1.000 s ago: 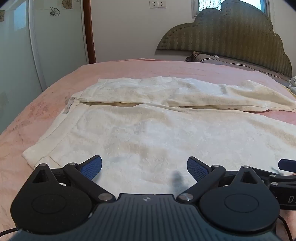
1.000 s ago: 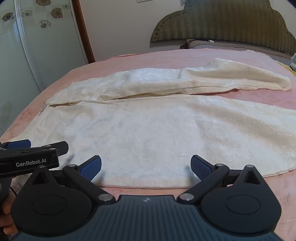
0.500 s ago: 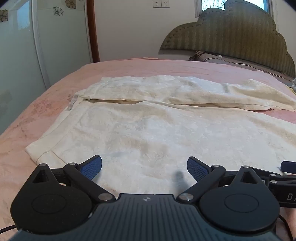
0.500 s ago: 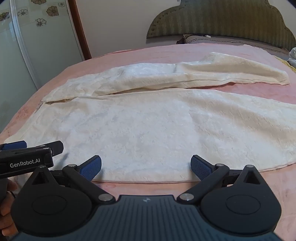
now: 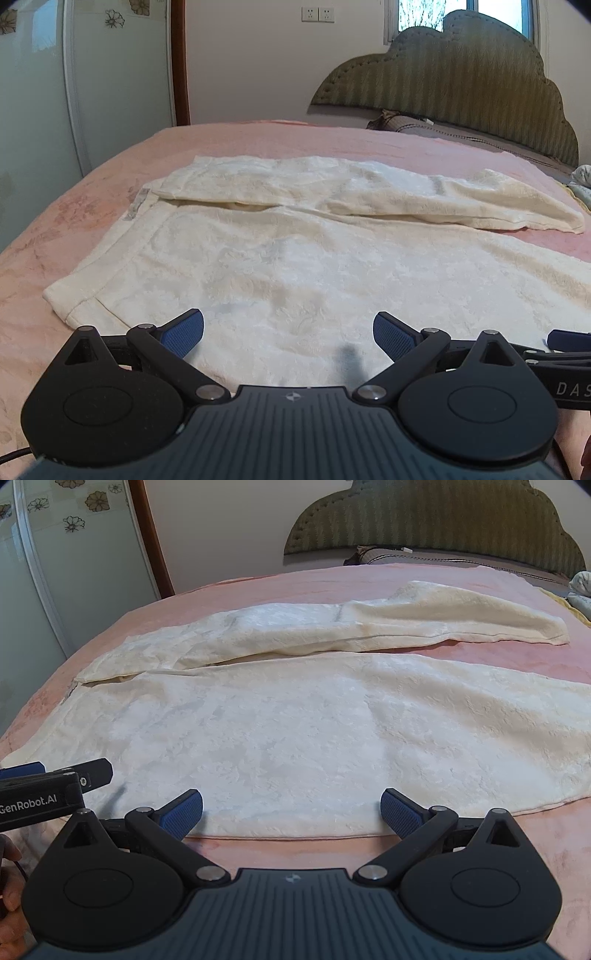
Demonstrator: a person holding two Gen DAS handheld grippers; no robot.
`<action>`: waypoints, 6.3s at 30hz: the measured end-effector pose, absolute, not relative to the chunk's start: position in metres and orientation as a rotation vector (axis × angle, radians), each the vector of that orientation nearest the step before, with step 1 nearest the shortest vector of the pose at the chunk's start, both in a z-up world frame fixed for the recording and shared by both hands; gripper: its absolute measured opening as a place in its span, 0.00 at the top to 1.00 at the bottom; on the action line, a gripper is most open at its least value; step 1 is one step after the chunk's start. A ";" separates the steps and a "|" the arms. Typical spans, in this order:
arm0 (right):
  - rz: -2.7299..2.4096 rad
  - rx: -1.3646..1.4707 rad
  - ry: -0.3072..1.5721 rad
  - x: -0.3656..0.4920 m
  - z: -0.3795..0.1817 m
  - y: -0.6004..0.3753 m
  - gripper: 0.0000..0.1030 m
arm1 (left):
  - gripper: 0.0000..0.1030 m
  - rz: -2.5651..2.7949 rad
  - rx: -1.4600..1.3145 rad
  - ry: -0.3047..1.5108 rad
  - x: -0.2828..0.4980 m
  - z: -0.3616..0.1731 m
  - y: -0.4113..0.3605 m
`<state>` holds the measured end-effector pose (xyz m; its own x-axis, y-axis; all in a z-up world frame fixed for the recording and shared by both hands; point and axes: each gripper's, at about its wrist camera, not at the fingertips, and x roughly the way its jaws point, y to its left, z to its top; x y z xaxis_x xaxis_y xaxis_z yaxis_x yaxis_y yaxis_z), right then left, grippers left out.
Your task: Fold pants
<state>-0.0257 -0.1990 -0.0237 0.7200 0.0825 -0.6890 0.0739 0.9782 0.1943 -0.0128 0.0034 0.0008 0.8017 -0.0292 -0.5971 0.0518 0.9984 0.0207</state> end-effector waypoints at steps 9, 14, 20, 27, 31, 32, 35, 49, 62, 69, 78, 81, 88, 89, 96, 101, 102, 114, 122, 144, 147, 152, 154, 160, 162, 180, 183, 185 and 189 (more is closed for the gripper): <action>-0.006 0.207 0.782 -0.024 -0.024 -0.198 0.00 | 0.03 -0.067 0.077 0.646 -0.015 0.002 -0.003; -0.012 0.203 0.795 -0.022 -0.025 -0.198 0.00 | 0.03 -0.054 0.096 0.650 -0.014 0.003 -0.002; -0.025 0.198 0.811 -0.019 -0.026 -0.198 0.00 | 0.02 -0.034 0.104 0.647 -0.014 0.005 -0.003; 0.020 0.197 0.790 -0.023 -0.024 -0.198 0.00 | 0.02 0.022 0.124 0.706 -0.005 0.001 -0.003; 0.061 0.209 0.772 -0.026 -0.020 -0.194 0.00 | 0.02 0.022 0.131 0.695 -0.008 0.001 -0.004; 0.075 0.214 0.773 -0.027 -0.019 -0.193 0.00 | 0.02 0.021 0.135 0.694 -0.008 0.001 -0.005; 0.108 0.227 0.768 -0.028 -0.016 -0.191 0.00 | 0.02 0.018 0.133 0.699 -0.008 0.000 -0.004; 0.160 0.173 0.602 -0.049 -0.002 -0.201 0.00 | 0.02 0.013 0.115 0.721 -0.005 -0.004 -0.002; 0.168 0.061 0.540 -0.050 -0.006 -0.183 0.00 | 0.02 0.004 0.128 0.739 0.012 -0.011 0.000; 0.484 0.056 0.682 -0.005 -0.010 -0.175 0.00 | 0.02 0.039 0.193 0.632 0.042 0.010 0.005; 0.436 -0.001 0.602 0.135 0.024 -0.185 0.00 | 0.02 0.184 0.109 0.626 0.114 0.002 0.038; 0.451 -0.009 0.637 0.202 0.022 -0.178 0.00 | 0.02 0.173 0.090 0.651 0.121 -0.013 0.044; 0.528 -0.122 0.719 0.333 0.000 -0.131 0.17 | 0.00 0.157 0.088 0.683 0.127 -0.034 0.047; 0.536 -0.131 0.737 0.347 -0.005 -0.124 0.18 | 0.00 0.156 0.090 0.681 0.126 -0.035 0.046; 0.749 -0.203 0.891 0.404 -0.040 -0.089 0.23 | 0.00 0.141 0.071 0.683 0.129 -0.037 0.047; 0.805 -0.274 0.822 0.384 -0.031 -0.086 0.87 | 0.00 0.138 0.059 0.683 0.131 -0.037 0.049; 0.797 -0.316 0.788 0.374 -0.030 -0.084 0.88 | 0.00 0.136 0.054 0.681 0.131 -0.037 0.050; 0.753 -0.832 0.327 0.168 -0.001 -0.053 0.91 | 0.01 0.090 -0.590 0.521 0.107 -0.002 0.136; 0.735 -0.770 0.325 0.144 -0.006 -0.065 0.89 | 0.02 0.035 -0.650 0.645 0.157 0.013 0.149; 0.780 -0.539 0.525 0.272 -0.012 -0.065 0.90 | 0.02 -0.132 -0.779 0.805 0.276 0.026 0.162; 0.796 -0.804 0.391 0.208 -0.015 -0.047 0.90 | 0.02 -0.132 -0.828 0.851 0.300 0.024 0.161; 0.800 -0.929 0.346 0.175 -0.032 -0.039 0.90 | 0.30 -0.062 -0.964 0.898 0.329 0.004 0.174; 0.796 -0.885 0.357 0.177 -0.031 -0.043 0.90 | 0.74 -0.045 -0.986 0.945 0.334 -0.003 0.177; 0.696 -0.829 0.330 0.181 -0.032 -0.050 0.59 | 0.97 -0.073 -0.935 0.828 0.288 0.013 0.177; 0.637 -0.818 0.324 0.181 -0.029 -0.066 0.48 | 0.97 -0.095 -0.863 0.757 0.265 0.030 0.175; 0.454 -0.926 0.399 0.082 -0.007 -0.114 0.94 | 0.95 -0.146 -0.656 0.661 0.109 0.047 0.177; 0.462 -0.890 0.403 0.047 0.004 -0.115 0.94 | 0.95 -0.173 -0.620 0.678 0.087 0.047 0.182; 0.476 -0.865 0.417 0.024 0.008 -0.110 0.94 | 0.95 -0.183 -0.598 0.696 0.074 0.044 0.184; 0.512 -0.816 0.465 -0.016 0.002 -0.100 0.94 | 0.95 -0.148 -0.563 0.765 0.055 0.025 0.186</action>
<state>-0.0165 -0.1001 0.0017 0.7826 0.2475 -0.5711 -0.5923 0.5785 -0.5609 0.0549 0.1863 0.0246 0.7188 -0.3259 -0.6141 -0.0729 0.8430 -0.5329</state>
